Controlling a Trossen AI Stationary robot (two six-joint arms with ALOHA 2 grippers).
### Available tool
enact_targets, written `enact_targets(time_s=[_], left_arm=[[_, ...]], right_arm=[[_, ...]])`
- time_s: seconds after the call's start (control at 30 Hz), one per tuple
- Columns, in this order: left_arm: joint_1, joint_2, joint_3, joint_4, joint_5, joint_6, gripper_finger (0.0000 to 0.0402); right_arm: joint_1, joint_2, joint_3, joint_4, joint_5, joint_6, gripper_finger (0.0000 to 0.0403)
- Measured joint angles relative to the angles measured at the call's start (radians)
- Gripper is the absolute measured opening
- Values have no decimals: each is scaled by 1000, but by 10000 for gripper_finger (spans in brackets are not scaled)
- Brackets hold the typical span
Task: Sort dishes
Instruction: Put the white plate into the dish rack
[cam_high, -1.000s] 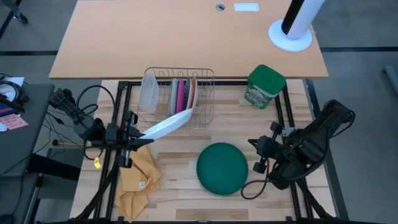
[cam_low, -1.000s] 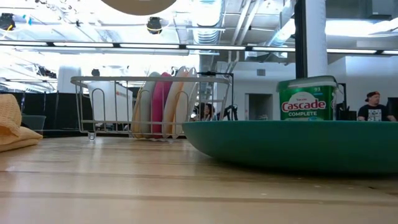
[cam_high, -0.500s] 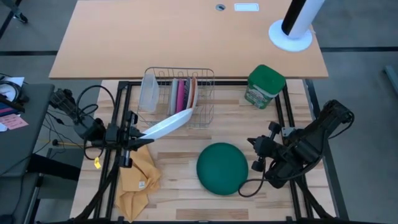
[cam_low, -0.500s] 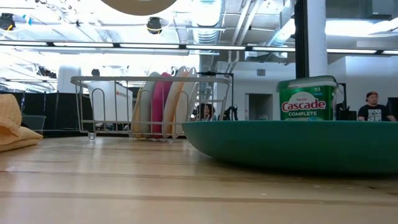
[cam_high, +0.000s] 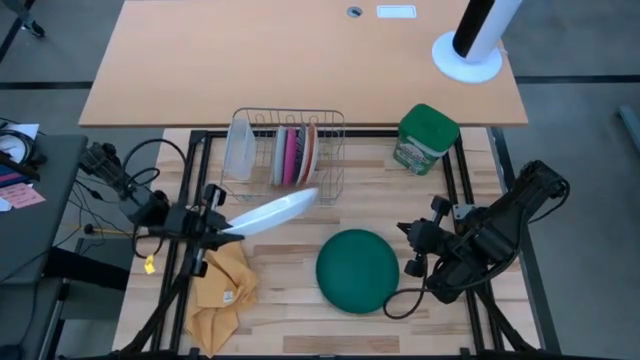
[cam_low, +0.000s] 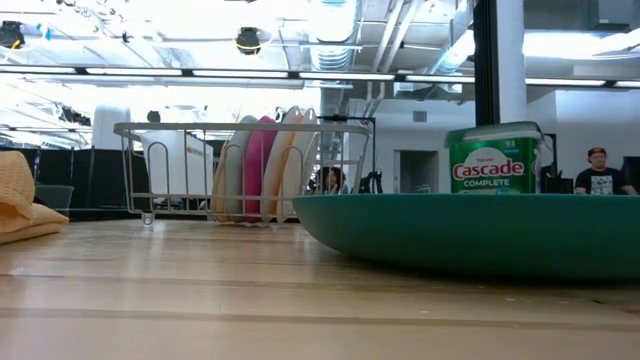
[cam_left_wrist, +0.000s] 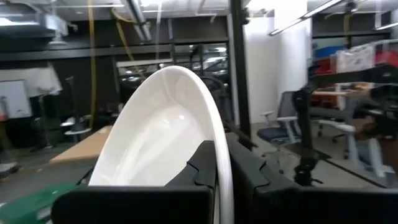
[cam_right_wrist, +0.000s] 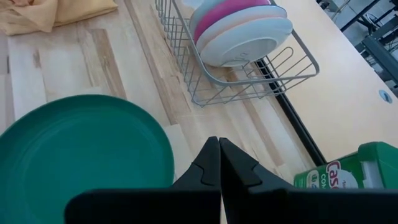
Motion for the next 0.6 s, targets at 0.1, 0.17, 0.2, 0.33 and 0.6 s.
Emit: enact_targets(time_s=[0.1, 0.17, 0.2, 0.33, 0.6], left_arm=[[1, 0, 0, 1, -14, 3, 5], [0, 0, 0, 2, -3, 3, 5], [-1, 0, 0, 1, 2, 2, 5], [-1, 0, 0, 1, 4, 1, 5], [-1, 0, 0, 2, 9, 1, 5]], right_arm=[[0, 0, 0, 9, 0, -1, 0], [0, 0, 0, 10, 0, -1, 0], [0, 0, 0, 10, 0, -1, 0], [0, 0, 0, 10, 1, -3, 0], [0, 0, 0, 20, 28, -3, 0]])
